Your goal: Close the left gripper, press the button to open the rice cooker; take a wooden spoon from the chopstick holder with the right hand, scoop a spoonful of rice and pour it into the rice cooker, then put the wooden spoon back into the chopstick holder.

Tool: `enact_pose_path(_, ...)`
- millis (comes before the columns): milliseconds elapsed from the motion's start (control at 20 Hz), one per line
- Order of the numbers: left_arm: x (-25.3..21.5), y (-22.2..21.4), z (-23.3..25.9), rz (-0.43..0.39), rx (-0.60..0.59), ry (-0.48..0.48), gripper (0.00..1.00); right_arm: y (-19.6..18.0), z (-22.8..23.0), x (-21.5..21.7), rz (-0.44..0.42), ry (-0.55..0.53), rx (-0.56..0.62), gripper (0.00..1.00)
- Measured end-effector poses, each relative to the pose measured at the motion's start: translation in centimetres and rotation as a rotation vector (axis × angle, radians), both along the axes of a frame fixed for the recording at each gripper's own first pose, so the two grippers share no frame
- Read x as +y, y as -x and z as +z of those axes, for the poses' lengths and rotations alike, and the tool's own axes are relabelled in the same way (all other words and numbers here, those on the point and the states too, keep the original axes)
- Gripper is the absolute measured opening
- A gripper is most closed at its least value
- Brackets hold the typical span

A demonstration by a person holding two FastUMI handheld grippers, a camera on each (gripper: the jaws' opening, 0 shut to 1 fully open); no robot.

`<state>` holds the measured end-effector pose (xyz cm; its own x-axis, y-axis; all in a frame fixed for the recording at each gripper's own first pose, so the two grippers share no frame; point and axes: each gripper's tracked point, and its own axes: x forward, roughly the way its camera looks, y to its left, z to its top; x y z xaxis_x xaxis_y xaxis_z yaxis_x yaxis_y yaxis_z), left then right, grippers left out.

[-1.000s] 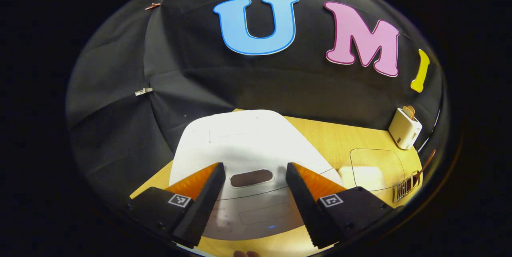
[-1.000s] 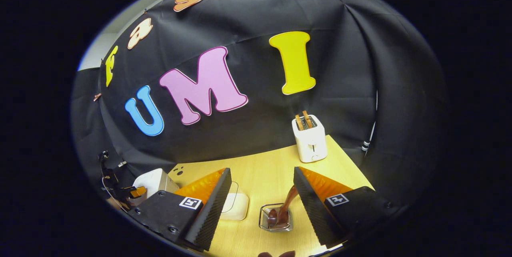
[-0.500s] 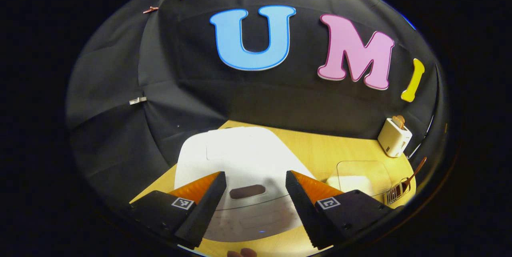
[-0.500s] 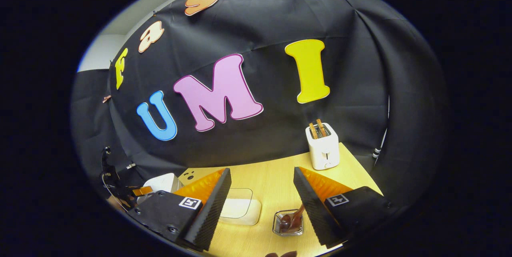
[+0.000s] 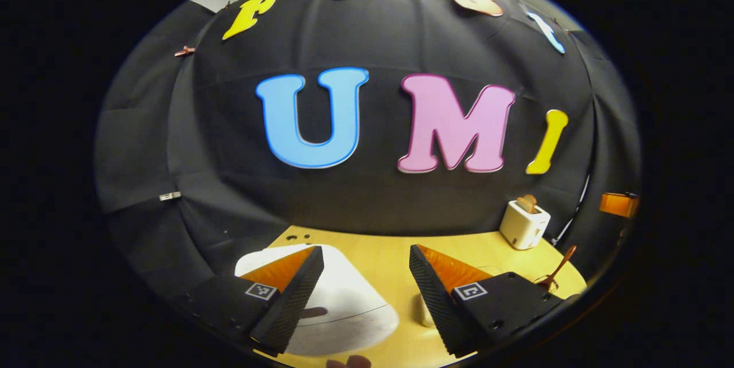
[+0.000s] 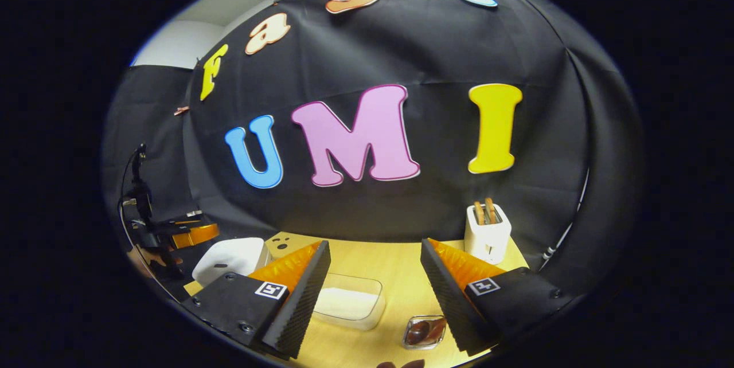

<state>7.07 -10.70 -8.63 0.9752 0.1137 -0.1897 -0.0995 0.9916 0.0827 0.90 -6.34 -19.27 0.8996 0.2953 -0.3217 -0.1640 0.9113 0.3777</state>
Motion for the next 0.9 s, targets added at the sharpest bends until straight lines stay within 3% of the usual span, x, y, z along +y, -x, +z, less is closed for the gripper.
enact_pose_path(450, -4.2, 0.8, 1.0, -0.123, -0.005, -0.009, 0.96, 0.1, 0.2, 2.2, 0.033, 0.017, -0.003, 0.98)
enact_pose_path(900, -5.1, 0.5, 0.4, -0.144, 0.020, -0.016, 0.96, 0.1, 0.0, 3.1, 0.050, 0.023, 0.005, 0.98)
